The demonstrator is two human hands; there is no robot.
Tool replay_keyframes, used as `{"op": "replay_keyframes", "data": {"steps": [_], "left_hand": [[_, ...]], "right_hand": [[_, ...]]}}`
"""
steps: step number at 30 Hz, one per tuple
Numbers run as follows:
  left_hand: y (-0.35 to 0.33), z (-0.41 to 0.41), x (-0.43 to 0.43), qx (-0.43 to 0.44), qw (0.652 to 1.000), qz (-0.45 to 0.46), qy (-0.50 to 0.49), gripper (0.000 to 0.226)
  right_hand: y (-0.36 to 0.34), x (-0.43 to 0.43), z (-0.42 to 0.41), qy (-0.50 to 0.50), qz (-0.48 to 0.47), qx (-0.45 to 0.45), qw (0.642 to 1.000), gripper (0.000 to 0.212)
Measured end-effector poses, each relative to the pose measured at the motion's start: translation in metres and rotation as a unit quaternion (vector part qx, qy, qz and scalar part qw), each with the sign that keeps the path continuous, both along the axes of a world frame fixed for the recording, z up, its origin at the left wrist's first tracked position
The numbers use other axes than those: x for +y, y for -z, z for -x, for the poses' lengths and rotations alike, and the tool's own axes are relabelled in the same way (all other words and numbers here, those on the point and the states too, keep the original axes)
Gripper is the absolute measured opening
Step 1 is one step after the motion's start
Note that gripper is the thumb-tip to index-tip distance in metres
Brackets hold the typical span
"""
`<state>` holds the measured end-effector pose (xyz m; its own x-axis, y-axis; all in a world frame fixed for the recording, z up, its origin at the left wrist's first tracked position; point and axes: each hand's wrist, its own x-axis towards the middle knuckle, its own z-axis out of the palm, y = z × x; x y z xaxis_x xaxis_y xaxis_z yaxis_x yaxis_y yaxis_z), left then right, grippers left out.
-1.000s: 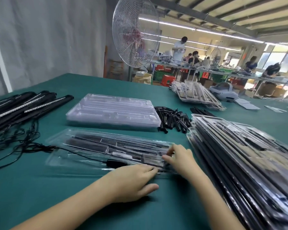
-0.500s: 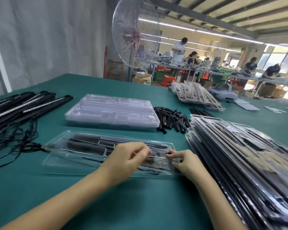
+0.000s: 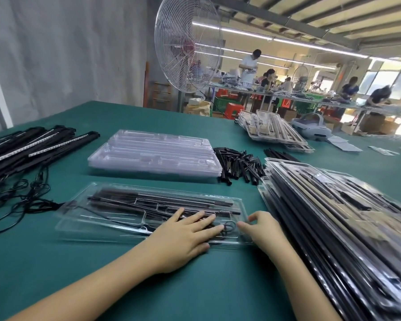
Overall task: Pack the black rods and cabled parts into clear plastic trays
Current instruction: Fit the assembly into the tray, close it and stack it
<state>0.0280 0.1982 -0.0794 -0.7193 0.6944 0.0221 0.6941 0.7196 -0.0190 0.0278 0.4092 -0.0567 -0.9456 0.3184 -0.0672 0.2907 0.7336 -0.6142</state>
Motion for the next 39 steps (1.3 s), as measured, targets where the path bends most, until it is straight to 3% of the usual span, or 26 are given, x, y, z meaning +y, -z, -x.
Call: {"op": "replay_keyframes", "data": {"steps": [6, 9, 11, 19, 23, 27, 34, 37, 39], "left_hand": [[0.002, 0.000, 0.000, 0.023, 0.999, -0.038, -0.009, 0.062], [0.002, -0.001, -0.002, 0.053, 0.998, -0.043, -0.009, 0.076], [0.003, -0.002, -0.004, 0.068, 0.997, -0.037, -0.013, 0.079], [0.002, 0.001, -0.009, 0.077, 0.996, -0.024, -0.025, 0.083], [0.001, 0.000, -0.009, 0.079, 0.996, -0.025, -0.032, 0.083], [-0.001, -0.001, -0.008, 0.084, 0.995, -0.027, -0.039, 0.081], [0.001, 0.001, -0.009, 0.092, 0.995, -0.014, -0.030, 0.069], [-0.004, 0.001, -0.016, 0.049, 0.996, -0.077, -0.007, 0.051], [-0.019, -0.001, -0.023, 0.012, 0.979, -0.205, -0.016, 0.044]], "right_hand": [[-0.013, 0.006, -0.001, -0.012, 0.174, -0.050, 0.983, 0.022], [-0.020, 0.012, -0.005, -0.036, 0.343, -0.089, 0.934, 0.009], [-0.023, 0.011, -0.005, -0.048, 0.384, -0.103, 0.916, 0.010], [-0.022, -0.002, 0.009, -0.006, 0.389, -0.129, 0.912, 0.006], [-0.024, -0.002, 0.011, -0.016, 0.405, -0.155, 0.901, 0.016], [-0.021, -0.009, 0.011, -0.007, 0.432, -0.125, 0.893, 0.026], [-0.016, -0.017, 0.009, 0.018, 0.386, -0.074, 0.919, 0.030], [-0.015, -0.018, 0.010, 0.018, 0.364, -0.062, 0.929, 0.028], [-0.016, -0.018, 0.011, 0.026, 0.364, -0.048, 0.930, 0.026]]}}
